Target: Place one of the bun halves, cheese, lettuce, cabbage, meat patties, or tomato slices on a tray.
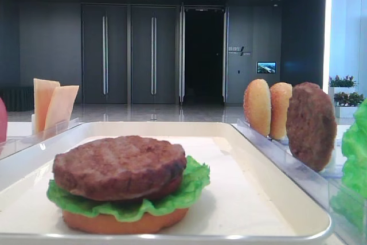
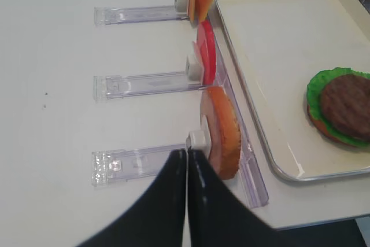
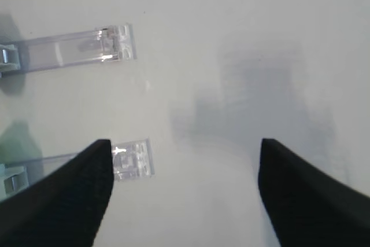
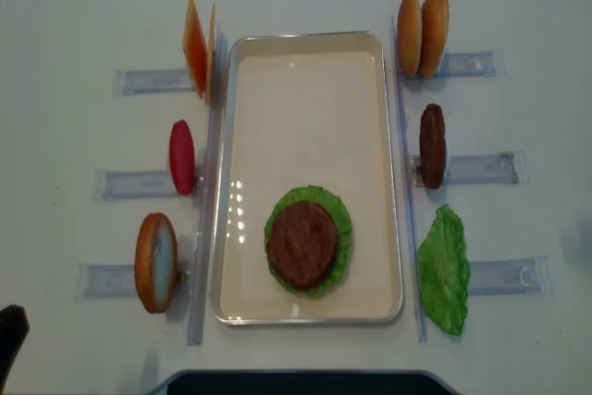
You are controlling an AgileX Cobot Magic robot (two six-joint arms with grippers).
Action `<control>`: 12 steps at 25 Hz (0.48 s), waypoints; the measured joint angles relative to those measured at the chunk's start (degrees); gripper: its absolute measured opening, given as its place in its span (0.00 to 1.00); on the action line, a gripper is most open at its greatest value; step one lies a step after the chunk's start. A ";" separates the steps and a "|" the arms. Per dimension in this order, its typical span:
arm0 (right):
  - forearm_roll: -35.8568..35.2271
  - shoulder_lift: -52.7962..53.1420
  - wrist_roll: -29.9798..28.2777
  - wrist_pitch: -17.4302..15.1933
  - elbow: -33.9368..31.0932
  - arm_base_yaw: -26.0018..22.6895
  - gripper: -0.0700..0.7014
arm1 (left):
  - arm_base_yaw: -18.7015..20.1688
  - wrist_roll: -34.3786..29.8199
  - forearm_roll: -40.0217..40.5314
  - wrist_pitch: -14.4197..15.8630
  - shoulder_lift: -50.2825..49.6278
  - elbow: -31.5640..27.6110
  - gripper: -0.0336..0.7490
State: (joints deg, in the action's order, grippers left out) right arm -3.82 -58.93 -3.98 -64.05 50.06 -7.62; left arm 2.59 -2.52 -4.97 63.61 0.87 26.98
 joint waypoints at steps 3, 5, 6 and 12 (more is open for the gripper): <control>0.00 4.25 0.18 -0.56 -3.67 1.76 0.77 | 0.00 0.00 0.00 0.00 0.00 0.00 0.04; -0.05 7.94 0.18 -0.87 -7.18 2.53 0.77 | 0.00 0.00 0.00 0.00 0.00 0.00 0.04; -0.05 10.32 0.18 -0.94 -8.70 2.74 0.77 | 0.00 0.00 0.00 0.00 0.00 0.00 0.04; -0.11 25.82 0.18 -2.05 -17.71 3.01 0.78 | 0.00 0.00 0.00 0.00 0.00 0.00 0.04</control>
State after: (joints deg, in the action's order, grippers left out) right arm -3.93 -33.11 -3.80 -66.11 32.34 -4.61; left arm 2.59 -2.52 -4.97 63.61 0.87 26.98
